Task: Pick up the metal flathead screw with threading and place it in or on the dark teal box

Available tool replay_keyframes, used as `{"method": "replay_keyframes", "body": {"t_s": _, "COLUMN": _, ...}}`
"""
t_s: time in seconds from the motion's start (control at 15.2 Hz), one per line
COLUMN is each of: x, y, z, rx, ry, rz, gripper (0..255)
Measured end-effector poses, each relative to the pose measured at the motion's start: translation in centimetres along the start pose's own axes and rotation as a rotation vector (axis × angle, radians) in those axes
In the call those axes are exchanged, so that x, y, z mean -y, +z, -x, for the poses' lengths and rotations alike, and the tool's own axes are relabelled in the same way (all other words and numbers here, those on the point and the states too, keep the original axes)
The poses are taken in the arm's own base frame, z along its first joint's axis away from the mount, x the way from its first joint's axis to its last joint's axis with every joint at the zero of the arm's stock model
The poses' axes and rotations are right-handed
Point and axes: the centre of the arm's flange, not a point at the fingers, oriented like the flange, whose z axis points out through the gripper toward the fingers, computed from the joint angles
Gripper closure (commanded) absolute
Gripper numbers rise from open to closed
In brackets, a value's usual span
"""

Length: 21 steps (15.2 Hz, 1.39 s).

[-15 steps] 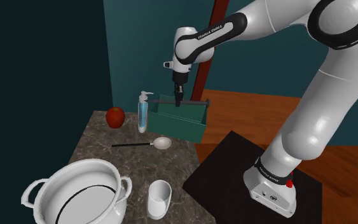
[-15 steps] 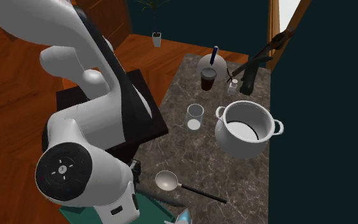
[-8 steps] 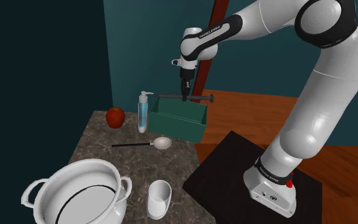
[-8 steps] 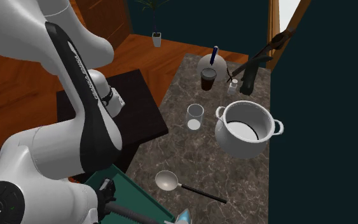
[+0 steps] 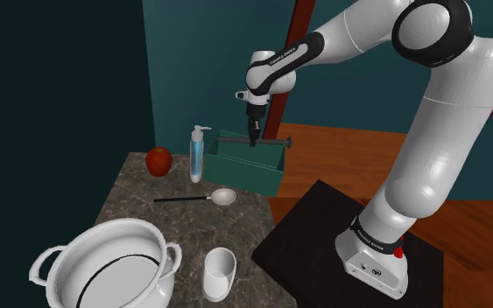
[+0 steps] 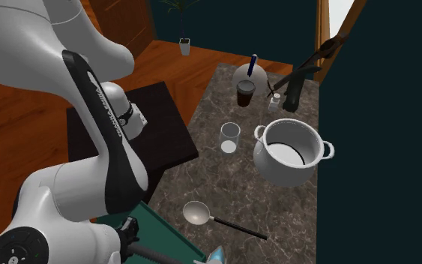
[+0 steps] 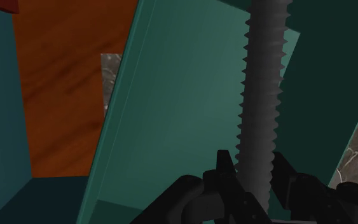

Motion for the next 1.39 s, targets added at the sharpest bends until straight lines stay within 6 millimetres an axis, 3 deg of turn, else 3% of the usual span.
{"method": "replay_keyframes", "body": {"t_s": 0.33, "x": -0.5, "y": 2.3, "z": -0.1, "rx": 0.0, "ry": 0.0, "rz": 0.0, "gripper": 255}}
{"method": "replay_keyframes", "body": {"t_s": 0.73, "x": -0.5, "y": 2.4, "z": -0.1, "rx": 0.0, "ry": 0.0, "rz": 0.0, "gripper": 255}}
{"method": "replay_keyframes", "body": {"t_s": 0.79, "x": -0.5, "y": 2.4, "z": -0.1, "rx": 0.0, "ry": 0.0, "rz": 0.0, "gripper": 0}}
{"method": "replay_keyframes", "body": {"t_s": 1.19, "x": -0.5, "y": 2.5, "z": -0.1, "rx": 0.0, "ry": 0.0, "rz": 0.001, "gripper": 0}}
{"method": "replay_keyframes", "body": {"t_s": 1.39, "x": -0.7, "y": -0.2, "z": -0.2, "rx": -0.001, "ry": 0.0, "rz": 0.002, "gripper": 0}}
